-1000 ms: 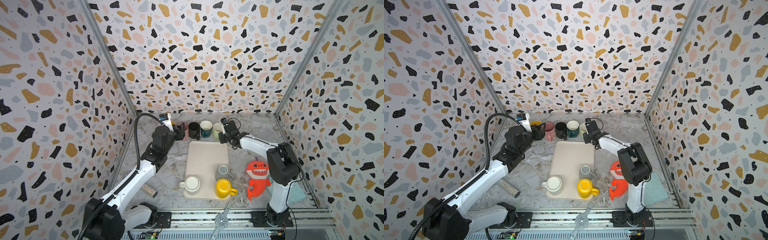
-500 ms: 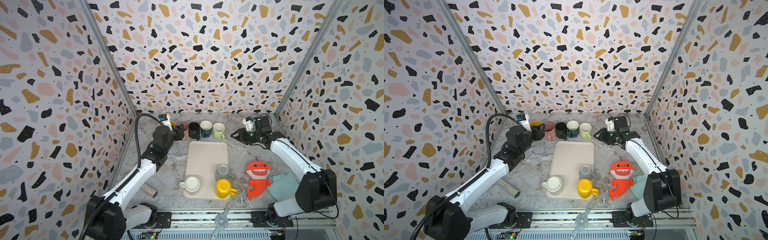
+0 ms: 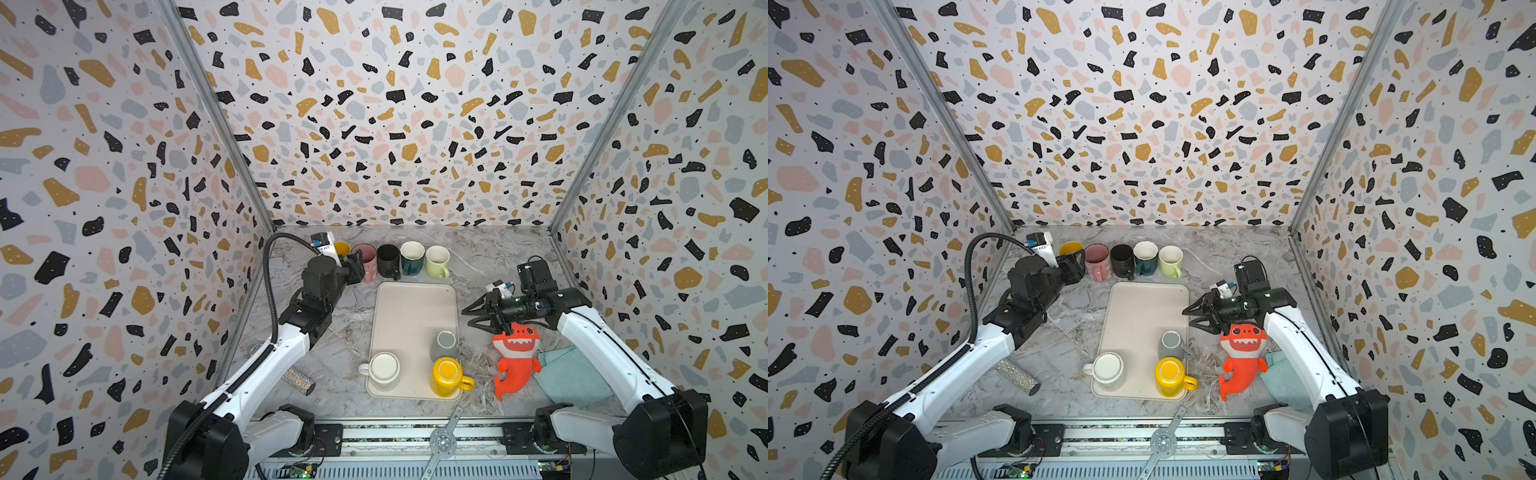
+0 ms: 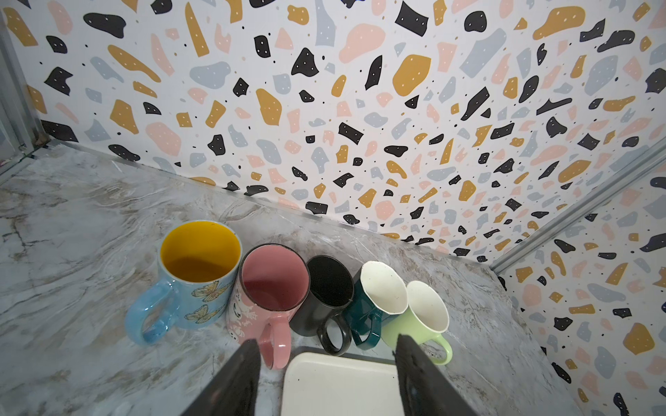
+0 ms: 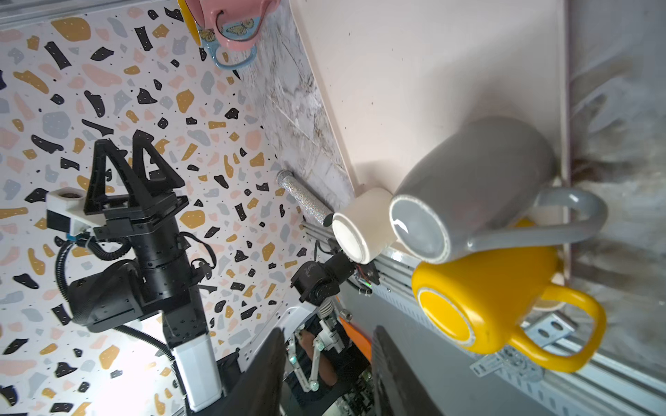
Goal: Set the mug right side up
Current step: 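Move the right gripper down to the grey mug on the tray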
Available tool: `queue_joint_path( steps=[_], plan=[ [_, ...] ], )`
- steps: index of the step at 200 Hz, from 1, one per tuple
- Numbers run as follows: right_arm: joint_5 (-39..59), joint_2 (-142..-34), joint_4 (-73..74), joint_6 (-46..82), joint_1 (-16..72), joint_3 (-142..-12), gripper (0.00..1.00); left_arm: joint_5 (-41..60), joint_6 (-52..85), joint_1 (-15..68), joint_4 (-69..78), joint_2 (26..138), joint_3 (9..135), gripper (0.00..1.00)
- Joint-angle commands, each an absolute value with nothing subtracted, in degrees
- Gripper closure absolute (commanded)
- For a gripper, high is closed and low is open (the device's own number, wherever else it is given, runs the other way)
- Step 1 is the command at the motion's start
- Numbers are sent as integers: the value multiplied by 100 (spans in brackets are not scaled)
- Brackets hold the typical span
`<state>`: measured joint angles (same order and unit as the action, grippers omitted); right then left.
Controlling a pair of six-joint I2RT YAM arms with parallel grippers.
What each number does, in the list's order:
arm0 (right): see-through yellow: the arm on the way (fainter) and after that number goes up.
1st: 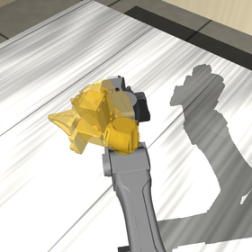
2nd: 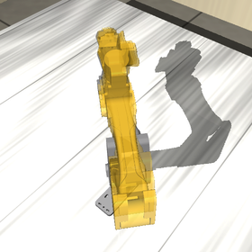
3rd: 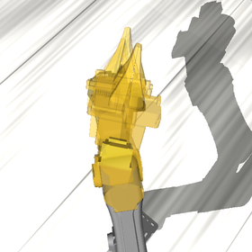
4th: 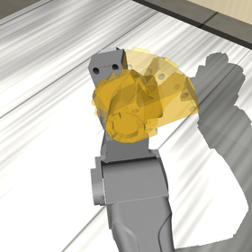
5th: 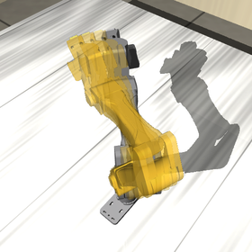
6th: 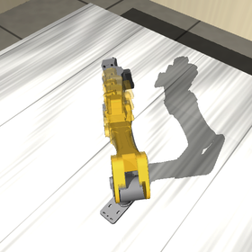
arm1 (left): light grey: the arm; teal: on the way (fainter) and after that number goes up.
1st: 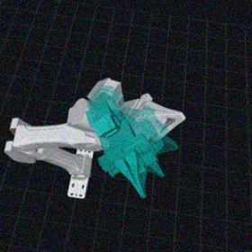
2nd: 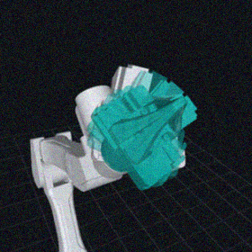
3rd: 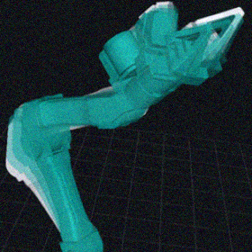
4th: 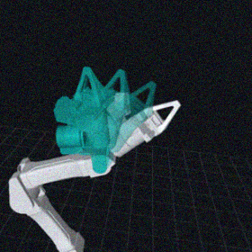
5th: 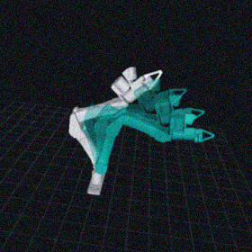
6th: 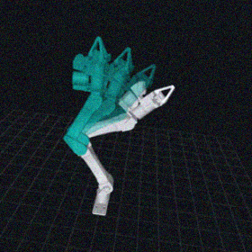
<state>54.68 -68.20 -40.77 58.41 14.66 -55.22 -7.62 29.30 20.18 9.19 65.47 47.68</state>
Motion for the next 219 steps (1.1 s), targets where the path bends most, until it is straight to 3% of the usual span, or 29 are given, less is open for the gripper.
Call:
queue_joint_path(
  steps=[1,37,95,219],
  plan=[
    [5804,-6529,-4773,6158,1518,-5274,61,-729,3050,1977,1259,6491,4668,39],
    [5742,-6356,-5736,5760,1521,-4862,63,-755,3085,1976,1293,6424,4567,39],
    [5123,-6581,-5766,5835,1529,-4826,63,-819,3085,1977,1292,6337,4469,38],
    [4476,-7758,-4633,6305,2250,-4781,63,-1027,2954,1971,1232,6293,4430,36]
  ],
)
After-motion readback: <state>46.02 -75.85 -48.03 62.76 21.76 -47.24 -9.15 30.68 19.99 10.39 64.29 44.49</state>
